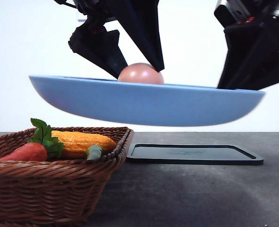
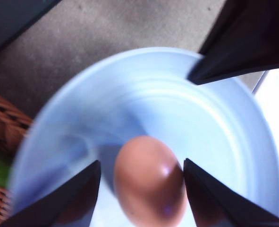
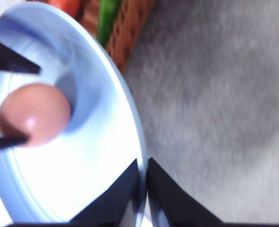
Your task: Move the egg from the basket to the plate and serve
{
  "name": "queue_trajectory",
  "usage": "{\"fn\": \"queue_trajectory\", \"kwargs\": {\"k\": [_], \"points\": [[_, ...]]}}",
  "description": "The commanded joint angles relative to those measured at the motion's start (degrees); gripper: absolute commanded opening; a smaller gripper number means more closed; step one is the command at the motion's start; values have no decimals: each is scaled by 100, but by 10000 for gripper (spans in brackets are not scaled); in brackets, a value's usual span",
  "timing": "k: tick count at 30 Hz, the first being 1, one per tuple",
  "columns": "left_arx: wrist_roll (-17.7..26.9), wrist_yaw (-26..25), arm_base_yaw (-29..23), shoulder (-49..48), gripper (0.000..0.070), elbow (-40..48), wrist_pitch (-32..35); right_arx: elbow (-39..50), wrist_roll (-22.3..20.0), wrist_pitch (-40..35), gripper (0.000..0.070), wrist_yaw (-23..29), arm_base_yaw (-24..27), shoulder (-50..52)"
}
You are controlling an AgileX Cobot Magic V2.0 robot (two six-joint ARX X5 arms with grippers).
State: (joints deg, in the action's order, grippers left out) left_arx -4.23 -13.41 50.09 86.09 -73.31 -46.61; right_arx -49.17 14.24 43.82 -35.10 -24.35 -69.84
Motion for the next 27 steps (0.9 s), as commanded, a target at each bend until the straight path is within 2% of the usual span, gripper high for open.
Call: {"fn": "queue_trajectory", "kwargs": {"k": [1,14,20,27], "points": [[-41,13,46,-70,359,-204,-26,-133,-206,46,0,-89,54,-55],[-41,15,-79,-1464,359,-239,-674,-410,-754,408,0,-89,1237,-417],[-146,15,-79,-2244,359,-239,-681,-1008,-935,410,0,-90,1674,-1333],[-208,15,-79,-3029,359,-239,-812,-2335,-1063,396,0,-95,2015,-2791]]}}
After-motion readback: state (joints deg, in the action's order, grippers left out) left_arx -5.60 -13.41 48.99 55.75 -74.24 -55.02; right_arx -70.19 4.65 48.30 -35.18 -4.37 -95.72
